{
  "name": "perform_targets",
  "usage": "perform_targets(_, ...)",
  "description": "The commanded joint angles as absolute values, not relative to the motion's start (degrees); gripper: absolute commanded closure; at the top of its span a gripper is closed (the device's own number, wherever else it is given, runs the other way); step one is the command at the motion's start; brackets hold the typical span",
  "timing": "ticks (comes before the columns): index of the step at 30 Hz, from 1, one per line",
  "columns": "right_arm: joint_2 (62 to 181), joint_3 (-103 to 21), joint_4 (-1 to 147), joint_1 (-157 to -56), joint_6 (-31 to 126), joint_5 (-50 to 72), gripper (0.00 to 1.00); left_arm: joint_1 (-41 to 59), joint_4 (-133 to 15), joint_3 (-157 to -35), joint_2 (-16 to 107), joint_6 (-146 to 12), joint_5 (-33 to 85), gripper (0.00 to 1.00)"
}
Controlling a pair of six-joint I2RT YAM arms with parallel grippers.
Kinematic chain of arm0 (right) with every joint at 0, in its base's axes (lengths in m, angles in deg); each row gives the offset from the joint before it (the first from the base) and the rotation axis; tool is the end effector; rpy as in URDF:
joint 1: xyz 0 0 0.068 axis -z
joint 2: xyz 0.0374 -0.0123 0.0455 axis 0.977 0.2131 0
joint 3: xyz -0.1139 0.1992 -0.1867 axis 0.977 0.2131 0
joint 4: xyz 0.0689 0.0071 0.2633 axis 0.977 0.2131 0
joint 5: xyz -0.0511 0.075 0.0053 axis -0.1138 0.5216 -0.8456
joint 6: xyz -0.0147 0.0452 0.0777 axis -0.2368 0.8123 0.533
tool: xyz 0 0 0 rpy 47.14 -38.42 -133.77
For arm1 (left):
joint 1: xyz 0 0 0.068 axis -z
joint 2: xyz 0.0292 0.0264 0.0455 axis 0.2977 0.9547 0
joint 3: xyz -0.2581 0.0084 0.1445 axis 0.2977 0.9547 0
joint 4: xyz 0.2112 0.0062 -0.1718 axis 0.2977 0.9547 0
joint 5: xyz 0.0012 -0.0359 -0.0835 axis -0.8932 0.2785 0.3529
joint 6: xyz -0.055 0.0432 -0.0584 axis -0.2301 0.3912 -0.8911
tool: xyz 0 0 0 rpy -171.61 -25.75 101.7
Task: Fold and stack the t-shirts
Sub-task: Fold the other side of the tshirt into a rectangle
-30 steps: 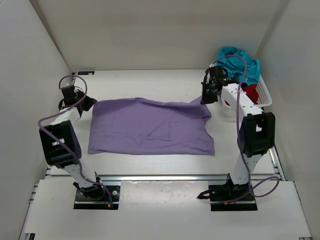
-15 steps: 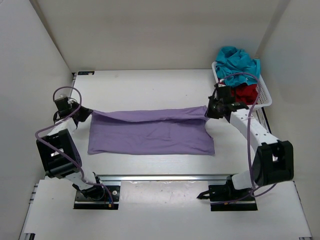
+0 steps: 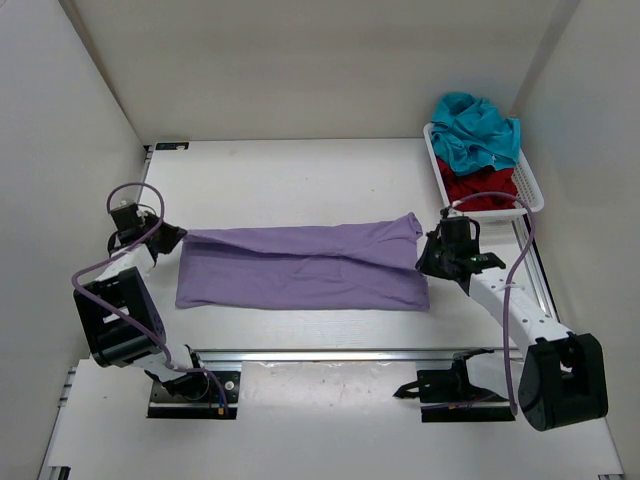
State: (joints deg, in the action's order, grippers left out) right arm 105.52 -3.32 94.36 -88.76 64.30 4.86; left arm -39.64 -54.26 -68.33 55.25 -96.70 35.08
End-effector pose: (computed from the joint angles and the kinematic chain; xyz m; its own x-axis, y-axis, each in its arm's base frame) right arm 0.2516 0.0514 0.1941 -0.7605 0.2602 -0.5949 0.1052 0.9535 0.2824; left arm 0.3245 0.1069 0.1741 -0.3736 -0.8291 -0.4160 -0.5382 0.5590 -0.6307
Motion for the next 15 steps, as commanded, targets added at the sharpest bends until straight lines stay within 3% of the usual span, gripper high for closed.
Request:
perform_targets(1, 102.95, 1.45, 88.75, -88.59, 66.82, 5.44, 0.99, -40.33, -53.73, -67.33, 54.33, -96.48, 34.62, 0.87)
perform_targets(3, 102.42, 4.01, 87.17, -88.07, 67.09, 6.76, 0.95, -43.41, -58.01, -64.61, 53.20, -100.42, 37.87, 0.76)
perform_targets(5, 101.55, 5.16, 87.86, -89.11, 67.18, 5.37, 0.87, -44.21, -59.70, -63.64, 51.09, -102.71, 39.02, 0.58)
perform_targets(10, 99.00, 0.96, 90.15, -90.52, 66.30, 0.36, 0.76, -37.47, -62.17, -64.07, 43.01, -103.78, 34.12, 0.58)
perform_targets(13, 99.69, -2.56, 89.55, -95.26, 65.16, -2.99, 0.83, -28.50, -62.35, -64.51, 39.66, -100.63, 29.81, 0.61)
perform_targets(15, 102.94, -3.88, 85.77, -96.59, 64.20, -0.72, 0.94, -21.82, -62.87, -63.99, 38.87, -99.21, 27.69, 0.63)
